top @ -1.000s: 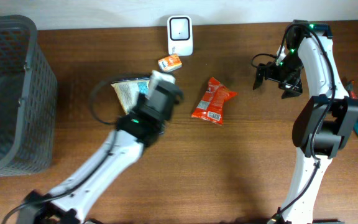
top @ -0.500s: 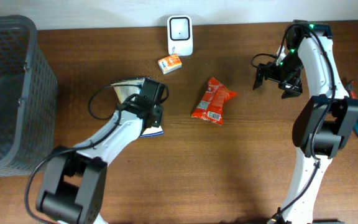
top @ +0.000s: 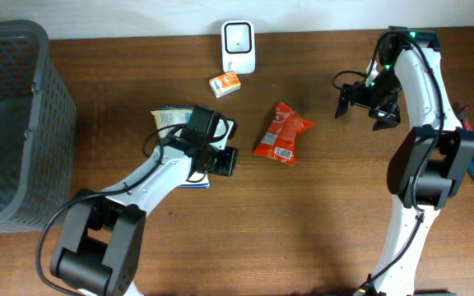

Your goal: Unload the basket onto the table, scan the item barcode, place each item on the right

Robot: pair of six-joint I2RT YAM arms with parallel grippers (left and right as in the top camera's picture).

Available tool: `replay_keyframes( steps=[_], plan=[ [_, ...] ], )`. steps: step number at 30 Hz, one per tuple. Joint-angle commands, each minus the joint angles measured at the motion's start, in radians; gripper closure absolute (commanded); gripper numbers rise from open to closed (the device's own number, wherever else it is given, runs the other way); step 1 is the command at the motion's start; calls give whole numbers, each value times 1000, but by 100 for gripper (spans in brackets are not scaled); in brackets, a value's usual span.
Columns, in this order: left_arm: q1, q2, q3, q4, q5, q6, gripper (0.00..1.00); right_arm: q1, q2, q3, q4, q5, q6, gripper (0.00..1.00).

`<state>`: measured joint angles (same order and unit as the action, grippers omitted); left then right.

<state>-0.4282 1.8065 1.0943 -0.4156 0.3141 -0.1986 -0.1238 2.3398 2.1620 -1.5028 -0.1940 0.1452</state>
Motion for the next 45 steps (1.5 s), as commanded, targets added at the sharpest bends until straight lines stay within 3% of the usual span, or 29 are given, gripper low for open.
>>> replay_keyframes(
  steps=[1, 5, 7, 9, 12, 17, 22, 27, 29, 33, 36, 40, 45],
  plan=[
    [-14, 4, 11, 37, 122, -58, 100, 1, -28, 15, 0, -8, -6, 2],
    [-1, -2, 108, -86, -47, 3, 100, 1, -28, 15, 0, -8, -6, 2],
    [1, -8, 185, -207, -257, 40, 100, 1, -28, 15, 0, -8, -6, 2],
    [1, -9, 281, -328, -573, 44, 100, 1, -28, 15, 0, -8, -6, 2],
    [1, -8, 327, -333, -854, 44, 100, 1, -28, 15, 0, -8, -6, 2],
    [6, 42, 323, -320, -797, 44, 100, 1, -28, 15, 0, -8, -6, 2],
    [27, 172, 320, -324, -855, 43, 100, 1, -28, 15, 0, -8, -6, 2],
    [48, 291, 319, -393, -677, 43, 100, 1, -28, 15, 0, -8, -7, 2],
    [48, 309, 319, -412, -496, 43, 100, 1, -28, 15, 0, -8, -6, 1],
    [46, 316, 320, -399, 1, 43, 100, 1, -28, 15, 0, -8, -6, 2],
    [38, 316, 320, -314, 244, 27, 100, 1, -28, 15, 0, -8, -6, 2],
    [13, 316, 320, -179, 299, -126, 100, 1, -28, 15, 0, -8, -6, 2],
    [8, 312, 328, -171, 315, -121, 100, 1, -28, 15, 0, -8, -6, 2]
  ],
)
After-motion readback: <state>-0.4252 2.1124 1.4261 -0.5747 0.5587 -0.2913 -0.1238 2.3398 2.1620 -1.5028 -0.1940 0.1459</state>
